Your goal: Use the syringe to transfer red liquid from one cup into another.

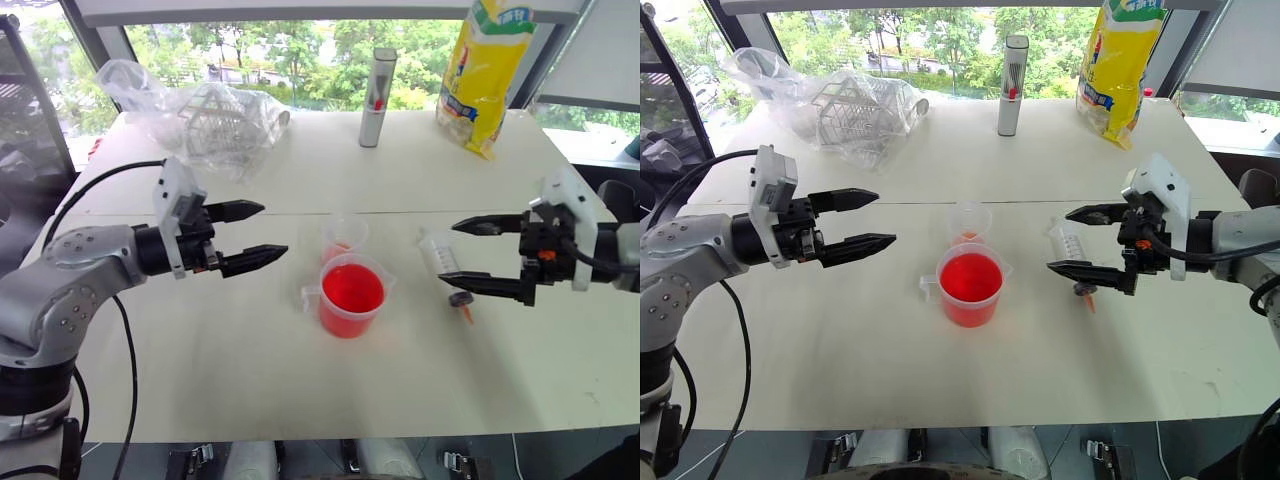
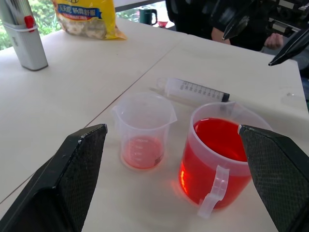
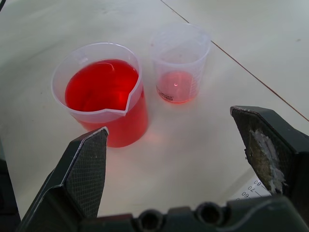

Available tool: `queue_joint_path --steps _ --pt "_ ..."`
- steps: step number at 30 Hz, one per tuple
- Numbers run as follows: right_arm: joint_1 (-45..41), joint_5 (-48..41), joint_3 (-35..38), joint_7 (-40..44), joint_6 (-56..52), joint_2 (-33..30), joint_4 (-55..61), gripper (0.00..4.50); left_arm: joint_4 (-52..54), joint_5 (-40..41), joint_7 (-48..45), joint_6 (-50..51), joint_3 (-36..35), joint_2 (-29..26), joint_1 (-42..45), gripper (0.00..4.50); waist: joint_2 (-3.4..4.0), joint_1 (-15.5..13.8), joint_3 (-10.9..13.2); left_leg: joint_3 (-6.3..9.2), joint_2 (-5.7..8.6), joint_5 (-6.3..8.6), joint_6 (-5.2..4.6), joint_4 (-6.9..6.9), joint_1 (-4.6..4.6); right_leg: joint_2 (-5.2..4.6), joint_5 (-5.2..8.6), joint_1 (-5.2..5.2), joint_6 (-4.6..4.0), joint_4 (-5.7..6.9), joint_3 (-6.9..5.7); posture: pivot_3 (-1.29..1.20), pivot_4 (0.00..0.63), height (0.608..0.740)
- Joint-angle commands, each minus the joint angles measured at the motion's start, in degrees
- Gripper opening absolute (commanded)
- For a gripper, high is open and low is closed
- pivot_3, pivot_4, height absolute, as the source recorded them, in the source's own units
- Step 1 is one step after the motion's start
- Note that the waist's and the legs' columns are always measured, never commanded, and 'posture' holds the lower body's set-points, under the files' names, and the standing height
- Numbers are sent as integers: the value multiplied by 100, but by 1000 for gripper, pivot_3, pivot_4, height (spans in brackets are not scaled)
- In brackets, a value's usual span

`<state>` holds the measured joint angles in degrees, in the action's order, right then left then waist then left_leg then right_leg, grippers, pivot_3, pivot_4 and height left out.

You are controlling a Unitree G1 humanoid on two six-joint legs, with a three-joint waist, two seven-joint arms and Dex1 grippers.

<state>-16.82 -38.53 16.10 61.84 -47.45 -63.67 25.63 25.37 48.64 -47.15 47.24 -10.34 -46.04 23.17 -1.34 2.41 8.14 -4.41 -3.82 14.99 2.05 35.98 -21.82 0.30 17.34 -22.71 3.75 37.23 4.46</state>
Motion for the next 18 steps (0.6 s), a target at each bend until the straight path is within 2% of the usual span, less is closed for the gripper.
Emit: queue_joint_path --steps 1,18 --pt "-106 -15 47 -21 101 -76 33 4438 105 146 33 12 -225 -76 79 4500 0 0 0 0 0 0 0 0 0 0 0 0 0 0 0 0 150 740" --pt "-236 70 -168 -99 -24 -257 -53 4438 151 174 181 -5 -120 -12 147 4500 1 -1 0 -1 0 0 0 1 0 0 0 1 0 0 0 0 150 740"
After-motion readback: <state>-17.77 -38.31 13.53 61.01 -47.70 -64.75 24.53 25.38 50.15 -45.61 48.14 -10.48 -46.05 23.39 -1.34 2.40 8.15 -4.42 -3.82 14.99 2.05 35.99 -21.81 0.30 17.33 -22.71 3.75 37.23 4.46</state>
